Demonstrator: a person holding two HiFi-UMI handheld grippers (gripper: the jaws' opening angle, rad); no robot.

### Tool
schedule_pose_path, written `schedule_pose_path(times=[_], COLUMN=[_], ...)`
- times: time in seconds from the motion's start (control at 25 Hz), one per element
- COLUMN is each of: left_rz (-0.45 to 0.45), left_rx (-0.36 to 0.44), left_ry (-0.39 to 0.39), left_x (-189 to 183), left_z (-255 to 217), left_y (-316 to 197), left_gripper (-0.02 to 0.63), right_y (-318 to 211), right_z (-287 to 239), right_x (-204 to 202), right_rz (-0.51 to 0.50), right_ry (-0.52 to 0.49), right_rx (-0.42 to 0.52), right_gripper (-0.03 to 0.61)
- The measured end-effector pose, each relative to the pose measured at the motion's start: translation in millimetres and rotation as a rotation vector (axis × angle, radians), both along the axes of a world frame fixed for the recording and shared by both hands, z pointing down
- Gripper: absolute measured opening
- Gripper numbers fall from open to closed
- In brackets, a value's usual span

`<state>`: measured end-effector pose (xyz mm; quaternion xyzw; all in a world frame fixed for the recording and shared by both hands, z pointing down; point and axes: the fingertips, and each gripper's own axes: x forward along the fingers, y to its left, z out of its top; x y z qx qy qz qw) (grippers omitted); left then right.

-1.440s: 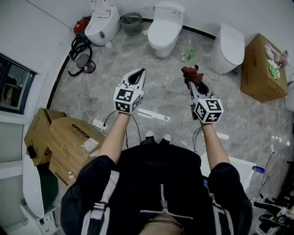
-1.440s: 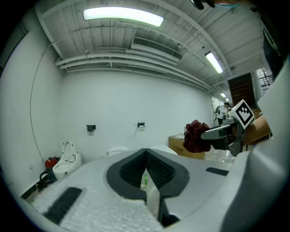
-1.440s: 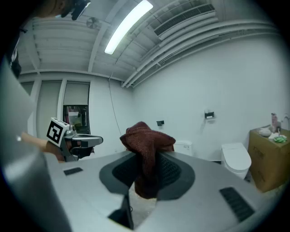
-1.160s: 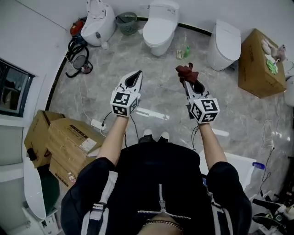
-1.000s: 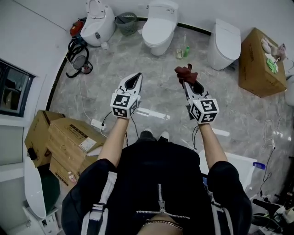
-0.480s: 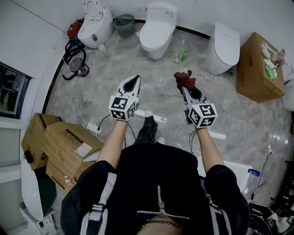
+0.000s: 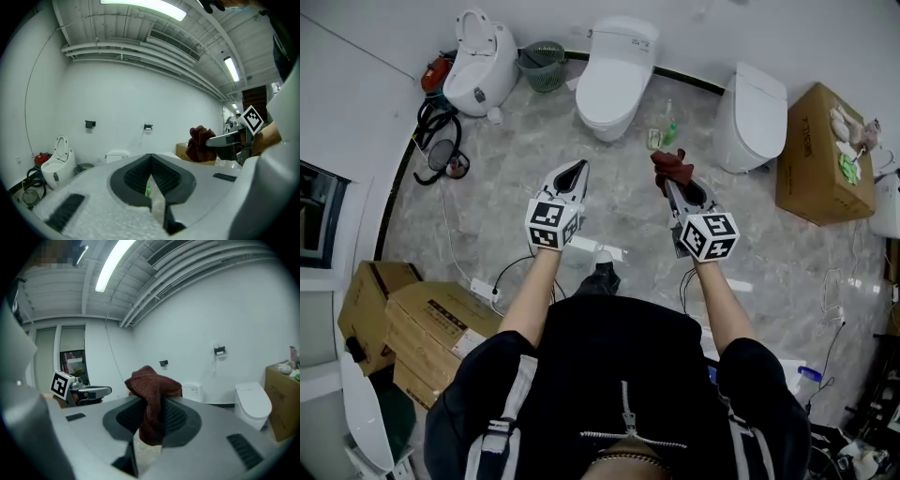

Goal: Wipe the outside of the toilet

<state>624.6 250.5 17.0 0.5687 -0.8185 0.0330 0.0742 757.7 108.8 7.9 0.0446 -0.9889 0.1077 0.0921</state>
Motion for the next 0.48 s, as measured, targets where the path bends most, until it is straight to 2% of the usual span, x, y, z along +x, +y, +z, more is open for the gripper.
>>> schedule_pose_path(times=[0.28,0.48], left_rz=[0.055,0.073], left_rx=[-0.021,-0.024], left_ry=[0.006,0.024], left_x=[-81,-116], left_z=[8,12], left_y=[-43,-70], left_gripper=[0.005,0.005], right_y=[-38,-61], right_z=[1,7], right_x=[-87,-125], right_rz=[0.034,0.051], right_ry=[0.016,0.032], right_rx=[0.014,-0.01], right_gripper=[0.094,0.094])
